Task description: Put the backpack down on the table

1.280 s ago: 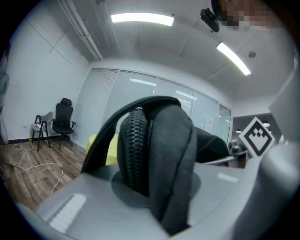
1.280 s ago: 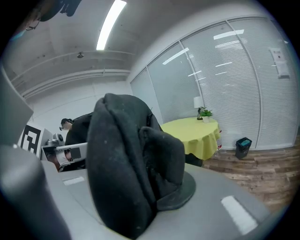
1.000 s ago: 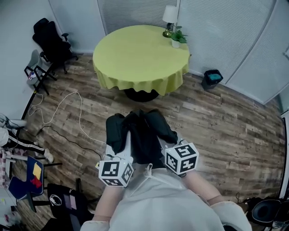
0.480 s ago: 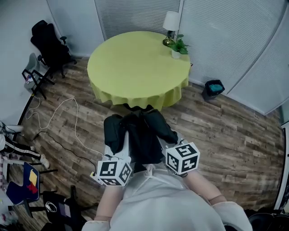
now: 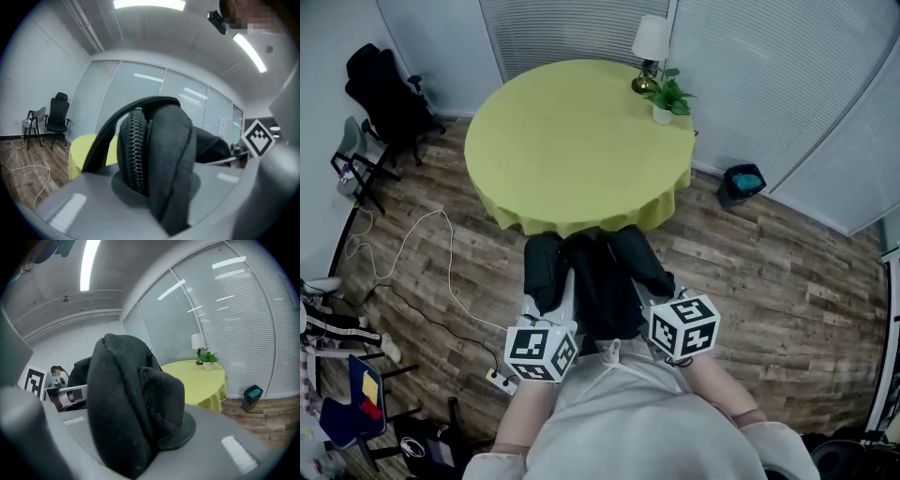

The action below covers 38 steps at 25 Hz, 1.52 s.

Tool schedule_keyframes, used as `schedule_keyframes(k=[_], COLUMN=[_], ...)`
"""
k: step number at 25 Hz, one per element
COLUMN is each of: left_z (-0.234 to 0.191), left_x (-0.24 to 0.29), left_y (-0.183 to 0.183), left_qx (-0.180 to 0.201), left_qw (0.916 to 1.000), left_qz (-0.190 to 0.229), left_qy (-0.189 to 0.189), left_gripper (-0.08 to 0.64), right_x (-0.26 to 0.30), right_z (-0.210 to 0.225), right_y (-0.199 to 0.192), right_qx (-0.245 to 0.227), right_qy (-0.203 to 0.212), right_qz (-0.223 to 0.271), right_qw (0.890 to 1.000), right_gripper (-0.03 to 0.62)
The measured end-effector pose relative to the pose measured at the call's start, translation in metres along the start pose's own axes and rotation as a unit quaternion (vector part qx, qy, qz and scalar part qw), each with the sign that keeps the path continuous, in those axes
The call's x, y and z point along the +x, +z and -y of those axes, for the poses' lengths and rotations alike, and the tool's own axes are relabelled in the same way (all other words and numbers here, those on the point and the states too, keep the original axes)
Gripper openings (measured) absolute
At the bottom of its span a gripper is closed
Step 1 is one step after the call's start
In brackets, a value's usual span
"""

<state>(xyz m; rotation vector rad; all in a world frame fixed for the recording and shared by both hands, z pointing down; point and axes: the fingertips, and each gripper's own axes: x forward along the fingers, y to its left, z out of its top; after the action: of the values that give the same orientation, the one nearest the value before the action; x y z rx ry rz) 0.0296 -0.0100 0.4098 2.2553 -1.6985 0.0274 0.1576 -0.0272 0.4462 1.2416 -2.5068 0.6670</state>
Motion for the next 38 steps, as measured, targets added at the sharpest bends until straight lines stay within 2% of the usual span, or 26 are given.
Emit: schedule_keyframes(k=[9, 18, 25, 32, 38], left_z=[-0.071, -0.182, -0.258, -0.305, -0.33], left_x=[0.106, 0.21, 0.273, 0.336, 0.394], left_y=[0.042, 0.11, 0.149, 0.159, 0.155], left_qx=[-0.003, -0.007, 0.002, 0.004, 0.0], left_qw=[0.9995, 0.9986, 0.9977, 0.9964, 0.9959], left_qz=[-0.007, -0.014, -0.011, -0.027, -0.033], left_qy=[-0.031, -0.051, -0.067, -0.081, -0.085], left_gripper=[0.029, 0.029, 0.029, 0.029, 0.029], right_x=[0.103, 0.237, 0.331, 0.4, 0.451], right_z=[0.031, 0.033, 0.029, 0.046, 0.081], right_y=[0.064, 0.15, 0.2, 0.223, 0.238], right_qx=[0.013, 0.023, 0.025, 0.033, 0.035], right_qy=[-0.027, -0.042, -0.049, -0.062, -0.071], right_qz=[0.005, 0.01, 0.019, 0.008, -0.002], right_qw=[1.0, 0.999, 0.998, 0.997, 0.997], right_gripper=[0.065, 0.064, 0.066, 0.066, 0.066])
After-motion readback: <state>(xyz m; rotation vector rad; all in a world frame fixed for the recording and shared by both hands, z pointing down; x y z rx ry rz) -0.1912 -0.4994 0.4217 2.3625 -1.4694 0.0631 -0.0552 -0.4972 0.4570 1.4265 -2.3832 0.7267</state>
